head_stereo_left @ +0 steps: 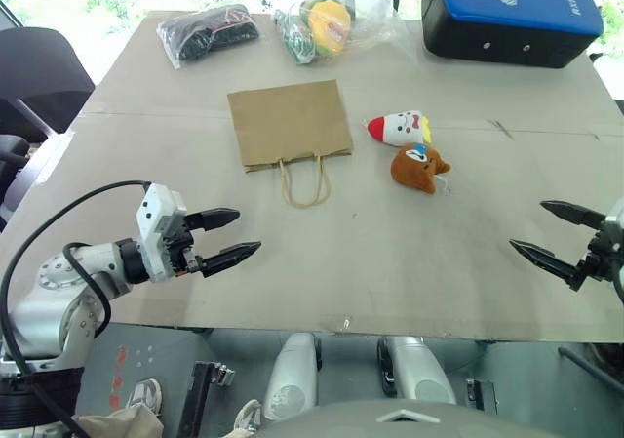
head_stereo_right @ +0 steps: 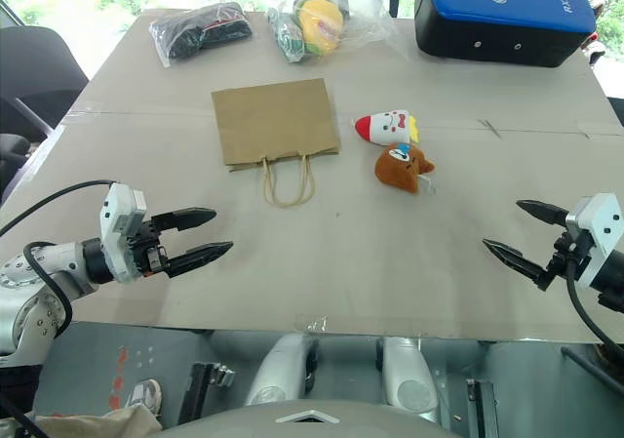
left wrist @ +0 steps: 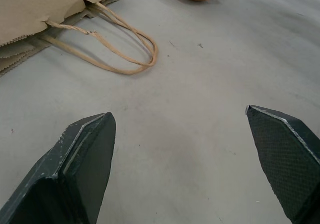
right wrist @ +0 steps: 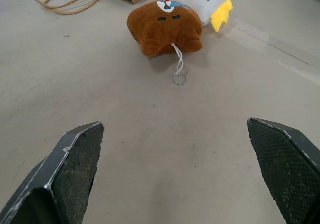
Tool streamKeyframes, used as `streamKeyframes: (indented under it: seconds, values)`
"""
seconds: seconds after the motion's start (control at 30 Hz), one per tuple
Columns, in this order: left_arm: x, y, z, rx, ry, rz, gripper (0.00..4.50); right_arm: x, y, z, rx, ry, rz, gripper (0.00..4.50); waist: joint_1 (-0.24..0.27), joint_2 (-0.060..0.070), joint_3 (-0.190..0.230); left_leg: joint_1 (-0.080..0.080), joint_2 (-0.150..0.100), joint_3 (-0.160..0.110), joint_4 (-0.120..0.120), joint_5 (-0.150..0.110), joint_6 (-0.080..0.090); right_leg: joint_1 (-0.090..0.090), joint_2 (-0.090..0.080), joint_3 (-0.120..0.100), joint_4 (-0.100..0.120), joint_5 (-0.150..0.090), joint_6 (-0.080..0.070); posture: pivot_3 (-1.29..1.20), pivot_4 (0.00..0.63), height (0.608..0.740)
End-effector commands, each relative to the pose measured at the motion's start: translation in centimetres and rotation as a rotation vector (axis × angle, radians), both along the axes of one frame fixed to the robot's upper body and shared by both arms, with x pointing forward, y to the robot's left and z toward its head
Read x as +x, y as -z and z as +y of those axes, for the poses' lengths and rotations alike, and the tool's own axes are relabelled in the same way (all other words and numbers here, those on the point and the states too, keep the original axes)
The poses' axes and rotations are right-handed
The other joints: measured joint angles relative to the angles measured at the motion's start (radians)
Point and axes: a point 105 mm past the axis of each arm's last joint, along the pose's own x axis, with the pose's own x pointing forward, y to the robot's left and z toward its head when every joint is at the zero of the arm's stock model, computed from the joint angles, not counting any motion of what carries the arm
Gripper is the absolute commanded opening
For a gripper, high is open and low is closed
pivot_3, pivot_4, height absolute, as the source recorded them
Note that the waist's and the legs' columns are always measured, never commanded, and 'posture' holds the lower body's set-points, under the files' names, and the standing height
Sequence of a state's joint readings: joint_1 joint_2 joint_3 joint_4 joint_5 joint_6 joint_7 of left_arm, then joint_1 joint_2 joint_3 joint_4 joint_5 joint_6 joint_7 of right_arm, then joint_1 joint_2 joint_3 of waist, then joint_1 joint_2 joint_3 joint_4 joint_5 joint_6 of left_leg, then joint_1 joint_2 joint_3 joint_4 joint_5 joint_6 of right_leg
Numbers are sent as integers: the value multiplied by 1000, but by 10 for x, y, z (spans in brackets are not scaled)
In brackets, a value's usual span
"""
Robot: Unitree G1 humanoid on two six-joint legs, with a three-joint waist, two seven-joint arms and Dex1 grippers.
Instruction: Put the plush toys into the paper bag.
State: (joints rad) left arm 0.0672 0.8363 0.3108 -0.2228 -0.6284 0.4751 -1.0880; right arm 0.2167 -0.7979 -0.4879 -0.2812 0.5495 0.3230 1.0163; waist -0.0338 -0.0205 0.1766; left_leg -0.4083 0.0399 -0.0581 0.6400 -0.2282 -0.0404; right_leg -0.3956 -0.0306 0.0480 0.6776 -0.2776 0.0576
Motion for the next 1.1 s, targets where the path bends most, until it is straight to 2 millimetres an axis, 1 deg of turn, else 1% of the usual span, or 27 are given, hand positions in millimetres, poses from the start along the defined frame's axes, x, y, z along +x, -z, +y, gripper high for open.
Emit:
streamKeyframes:
  seconds: [0.03,0.1,0.13,0.2,0.23,0.33,0.43,0.53,0.7,0.8,0.9,0.93,0.97,1.03,1.07,1.1]
  values:
    - [19,-12,8,94,-54,-120,4500,-1,-12,19,0,-21,-81,4475,0,0,0,0,0,0,0,0,0,0,0,0,0,0,0,0,150,740]
    - [47,-19,12,184,-125,-239,4500,3,-14,49,17,-47,-131,4475,8,0,0,1,0,-1,0,0,0,0,1,-1,1,0,0,0,150,740]
    - [57,-22,14,224,-145,-282,4500,5,-15,59,27,-47,-142,4475,9,0,0,1,1,-3,0,0,0,0,2,-2,1,0,0,0,150,740]
    - [68,-22,19,295,-155,-323,4500,6,-15,71,50,-42,-131,4475,9,0,0,1,1,-2,0,0,0,0,3,-1,1,0,0,0,150,740]
    - [72,-21,21,352,-143,-356,4500,3,-14,79,67,-67,-116,4475,8,0,0,1,1,-1,0,0,0,0,3,0,1,0,0,0,150,740]
    - [83,-17,17,502,-56,-454,4500,-2,-11,98,99,-115,-101,4475,8,-1,-1,0,0,1,0,0,0,0,1,3,-1,0,0,0,150,740]
    - [96,-15,3,535,0,-522,4500,-2,-9,106,111,-110,-110,4475,17,-1,-1,-3,0,-1,1,0,0,-2,1,-1,-1,0,0,0,150,740]
    - [108,-13,-16,567,63,-601,4500,-3,-6,111,134,-101,-101,4475,24,-1,-1,-5,0,-2,3,0,0,-2,1,-2,-1,0,0,0,150,740]
    - [116,-6,-41,563,157,-665,4500,-4,-3,115,153,-84,-98,4475,18,-1,-1,-5,0,-2,4,0,0,-2,1,-2,0,0,0,0,150,740]
    - [119,-7,-52,514,180,-675,3664,-3,-4,119,164,-71,-106,4500,16,-1,-1,-5,0,-3,4,0,0,-2,1,-2,1,0,0,0,150,740]
    - [116,-7,-64,366,202,-594,2284,-5,-5,125,185,-66,-107,4500,16,-1,-1,-5,0,-3,4,0,0,-2,1,-3,1,0,0,0,150,740]
    - [115,-11,-69,263,185,-535,1884,-5,-7,128,198,-70,-109,3980,16,-1,-1,-5,0,-3,4,0,0,-2,1,-3,1,0,0,0,150,740]
    - [113,-17,-74,159,176,-480,1475,-3,-8,129,207,-50,-127,3772,16,-1,-1,-5,0,-3,5,0,0,-2,1,-3,1,0,0,0,150,740]
    - [104,-30,-87,-50,201,-359,507,2,-9,137,227,-38,-140,2704,15,-1,-1,-6,0,-4,5,0,0,-2,1,-4,2,0,0,0,150,740]
    - [97,-38,-93,-118,229,-323,186,2,-8,144,234,-50,-138,2366,12,-1,-1,-6,0,-5,6,0,0,-2,1,-4,2,0,0,0,150,740]
    - [89,-45,-101,-188,262,-278,0,5,-6,151,242,-61,-131,1764,12,-1,-1,-6,0,-5,6,0,0,-2,1,-4,2,0,0,0,150,740]
